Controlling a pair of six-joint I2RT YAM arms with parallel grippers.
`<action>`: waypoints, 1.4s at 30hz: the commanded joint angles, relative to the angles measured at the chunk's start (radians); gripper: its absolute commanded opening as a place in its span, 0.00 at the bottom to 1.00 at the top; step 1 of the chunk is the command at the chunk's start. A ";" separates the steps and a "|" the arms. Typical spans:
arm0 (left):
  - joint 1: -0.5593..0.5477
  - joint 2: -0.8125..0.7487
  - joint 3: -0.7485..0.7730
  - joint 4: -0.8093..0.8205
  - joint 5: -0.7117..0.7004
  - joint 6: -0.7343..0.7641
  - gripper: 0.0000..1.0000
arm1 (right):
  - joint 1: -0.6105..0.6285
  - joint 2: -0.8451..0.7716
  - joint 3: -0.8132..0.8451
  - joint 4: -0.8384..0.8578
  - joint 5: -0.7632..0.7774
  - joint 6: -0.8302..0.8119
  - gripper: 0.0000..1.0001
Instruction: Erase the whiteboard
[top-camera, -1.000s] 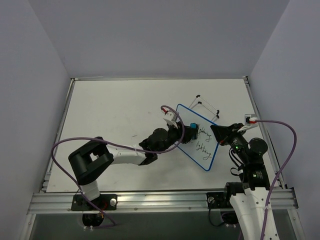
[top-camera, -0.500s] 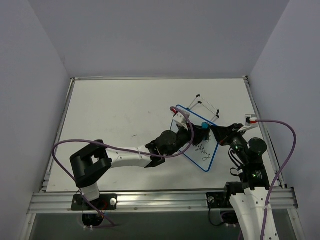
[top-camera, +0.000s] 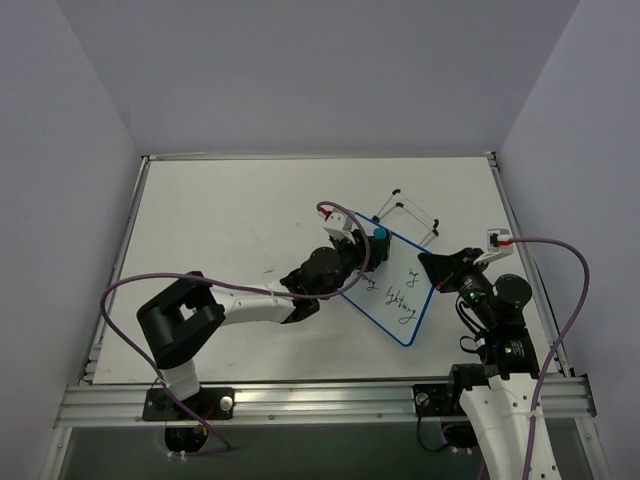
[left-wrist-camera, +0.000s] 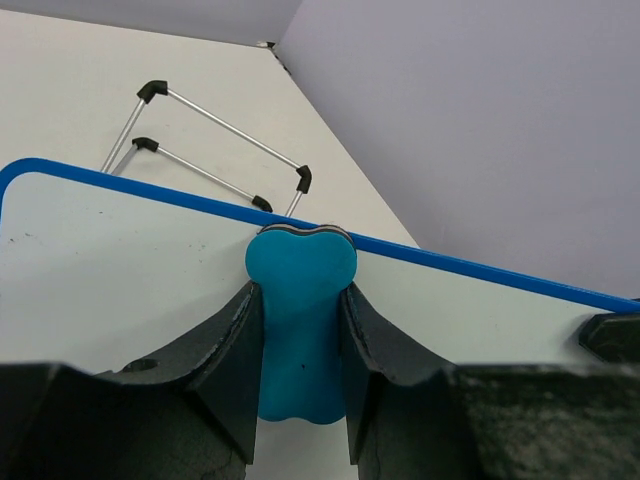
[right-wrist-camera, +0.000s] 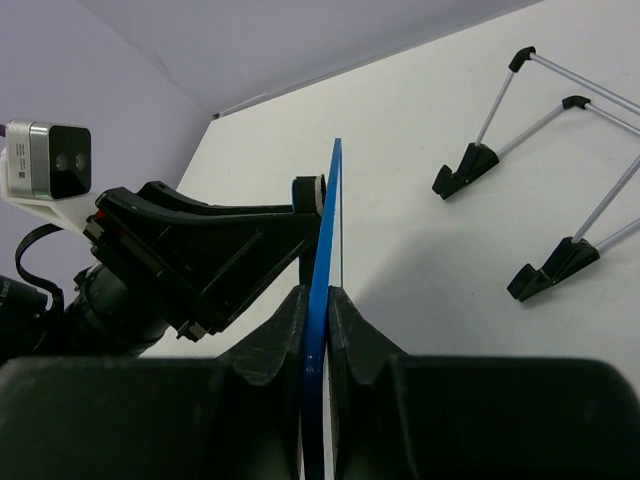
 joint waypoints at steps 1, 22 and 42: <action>-0.034 0.037 0.003 0.037 0.045 0.019 0.02 | 0.028 -0.023 0.067 0.118 -0.125 0.091 0.00; -0.293 0.040 -0.013 0.140 0.023 -0.001 0.02 | 0.032 -0.037 0.057 0.144 -0.058 0.127 0.00; -0.035 0.017 -0.176 0.034 -0.093 -0.039 0.02 | 0.046 -0.039 0.106 0.124 -0.056 0.129 0.00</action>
